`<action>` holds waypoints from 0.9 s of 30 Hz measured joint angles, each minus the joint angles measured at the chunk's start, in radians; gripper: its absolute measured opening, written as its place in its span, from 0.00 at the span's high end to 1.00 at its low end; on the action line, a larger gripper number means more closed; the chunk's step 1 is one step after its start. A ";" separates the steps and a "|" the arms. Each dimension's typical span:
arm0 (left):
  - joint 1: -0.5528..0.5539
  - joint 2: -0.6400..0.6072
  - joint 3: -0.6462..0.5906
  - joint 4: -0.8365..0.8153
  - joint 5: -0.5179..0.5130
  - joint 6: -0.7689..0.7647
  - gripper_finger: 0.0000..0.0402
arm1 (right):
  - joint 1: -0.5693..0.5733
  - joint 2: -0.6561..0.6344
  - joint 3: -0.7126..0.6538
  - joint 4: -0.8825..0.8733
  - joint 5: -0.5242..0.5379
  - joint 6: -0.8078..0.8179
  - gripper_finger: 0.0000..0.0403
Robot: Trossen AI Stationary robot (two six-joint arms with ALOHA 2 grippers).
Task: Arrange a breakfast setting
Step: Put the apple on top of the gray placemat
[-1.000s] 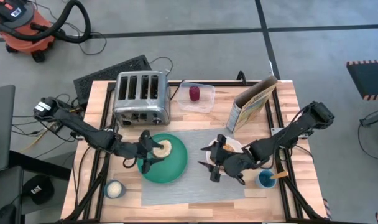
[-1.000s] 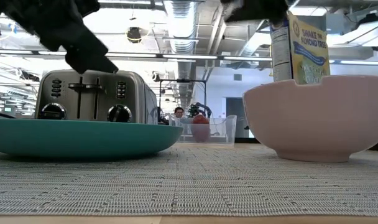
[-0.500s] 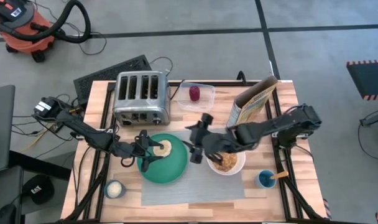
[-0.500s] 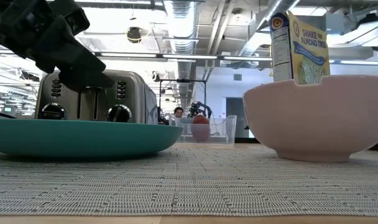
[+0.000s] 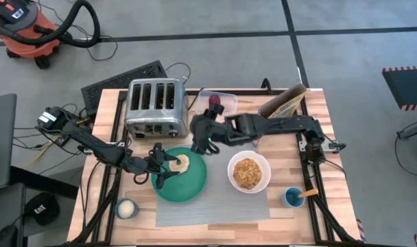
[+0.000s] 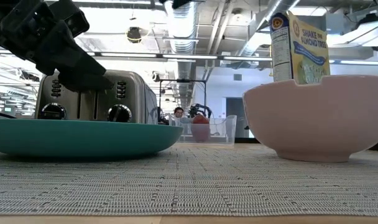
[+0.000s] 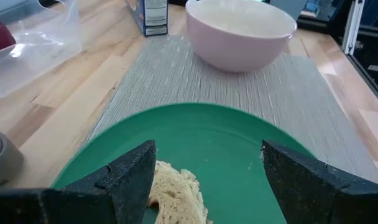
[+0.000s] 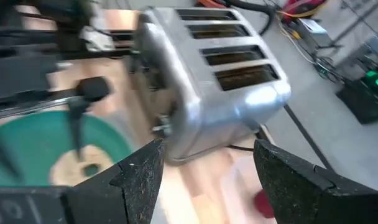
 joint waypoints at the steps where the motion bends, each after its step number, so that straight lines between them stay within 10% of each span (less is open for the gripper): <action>1: 0.000 0.000 0.000 -0.007 0.000 0.000 0.32 | -0.015 0.005 0.012 -0.013 0.000 0.000 0.31; 27: 0.000 0.000 0.000 -0.036 -0.007 -0.008 0.32 | -0.295 -0.069 0.039 -0.209 -0.160 0.017 0.31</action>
